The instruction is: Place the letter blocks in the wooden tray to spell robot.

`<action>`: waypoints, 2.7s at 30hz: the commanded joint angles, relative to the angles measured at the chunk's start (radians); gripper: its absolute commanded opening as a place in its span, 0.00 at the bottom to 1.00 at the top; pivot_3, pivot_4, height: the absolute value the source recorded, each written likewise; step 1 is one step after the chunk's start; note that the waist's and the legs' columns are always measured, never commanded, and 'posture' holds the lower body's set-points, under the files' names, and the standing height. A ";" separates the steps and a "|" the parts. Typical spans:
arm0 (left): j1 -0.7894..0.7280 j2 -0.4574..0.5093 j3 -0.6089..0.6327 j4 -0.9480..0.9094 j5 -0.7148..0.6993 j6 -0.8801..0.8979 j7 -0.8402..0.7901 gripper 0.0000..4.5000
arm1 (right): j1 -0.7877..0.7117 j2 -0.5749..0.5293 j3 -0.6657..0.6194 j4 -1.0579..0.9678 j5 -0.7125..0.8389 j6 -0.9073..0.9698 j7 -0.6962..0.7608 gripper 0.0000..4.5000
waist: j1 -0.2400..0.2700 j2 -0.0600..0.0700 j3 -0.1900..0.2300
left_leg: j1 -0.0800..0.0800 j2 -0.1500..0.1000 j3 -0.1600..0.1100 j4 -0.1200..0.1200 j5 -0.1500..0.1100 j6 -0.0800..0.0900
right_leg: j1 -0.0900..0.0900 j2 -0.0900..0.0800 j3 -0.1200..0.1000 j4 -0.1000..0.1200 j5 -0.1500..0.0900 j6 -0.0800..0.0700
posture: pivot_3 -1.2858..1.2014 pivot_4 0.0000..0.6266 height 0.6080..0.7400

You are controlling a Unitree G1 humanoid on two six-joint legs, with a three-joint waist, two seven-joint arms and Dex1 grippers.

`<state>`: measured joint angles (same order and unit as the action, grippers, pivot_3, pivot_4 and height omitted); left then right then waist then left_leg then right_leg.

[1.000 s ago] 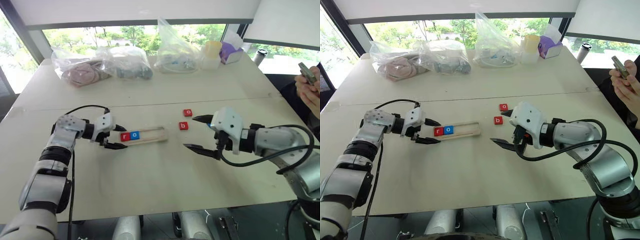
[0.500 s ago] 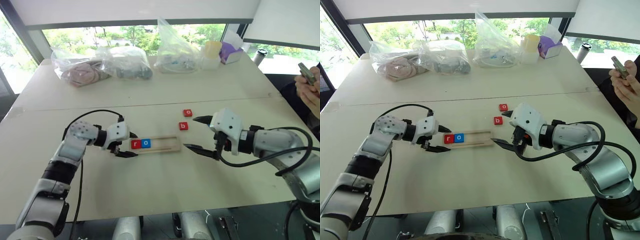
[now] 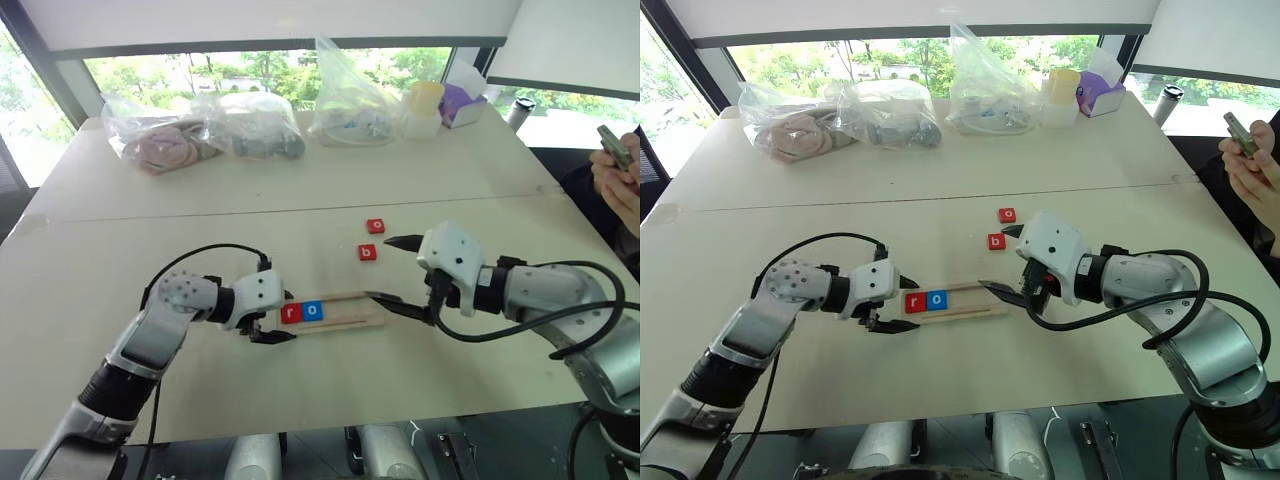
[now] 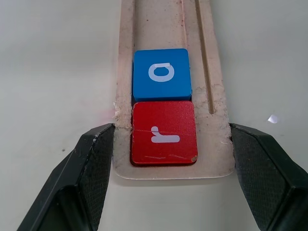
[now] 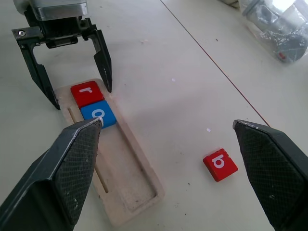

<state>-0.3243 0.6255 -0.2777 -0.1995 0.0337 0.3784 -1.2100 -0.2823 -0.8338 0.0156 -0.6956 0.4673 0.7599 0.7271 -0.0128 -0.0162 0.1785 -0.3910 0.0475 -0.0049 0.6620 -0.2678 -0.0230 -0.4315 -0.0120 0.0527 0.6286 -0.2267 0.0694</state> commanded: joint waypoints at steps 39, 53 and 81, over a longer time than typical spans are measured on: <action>0.171 0.263 0.032 -0.014 -0.089 0.007 0.008 0.99 | -0.040 0.004 0.015 0.011 -0.001 -0.024 0.014 1.00 | -0.032 0.000 -0.001 | 0.003 0.002 0.000 -0.014 -0.004 0.007 | -0.002 0.003 0.000 -0.006 -0.002 -0.002 | 0.52 0.24 1.00; 0.088 0.354 0.314 0.069 -0.387 -0.012 -0.047 0.99 | -0.281 0.338 0.172 0.271 -0.211 0.272 -0.340 1.00 | -0.057 -0.007 0.007 | 0.014 0.002 -0.004 -0.018 -0.004 0.007 | -0.012 0.005 -0.003 0.005 0.002 -0.016 | 0.52 0.24 1.00; 0.046 0.296 0.429 -0.133 -0.629 0.219 0.112 0.99 | -0.516 0.870 0.025 0.668 -0.387 0.677 -0.771 1.00 | -0.056 -0.007 0.007 | -0.008 0.000 -0.003 -0.013 -0.004 0.007 | -0.030 0.003 -0.003 0.008 0.010 -0.009 | 0.52 0.24 1.00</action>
<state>-0.2817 0.9207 0.1144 -0.3020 -0.5802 0.6012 -1.1056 -0.7834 0.0174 0.0809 -0.0451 0.1010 1.4616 -0.0119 -0.0692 -0.0235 0.1850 -0.3991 0.0473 -0.0081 0.6494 -0.2714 -0.0157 -0.4614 -0.0086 0.0500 0.6362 -0.2168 0.0605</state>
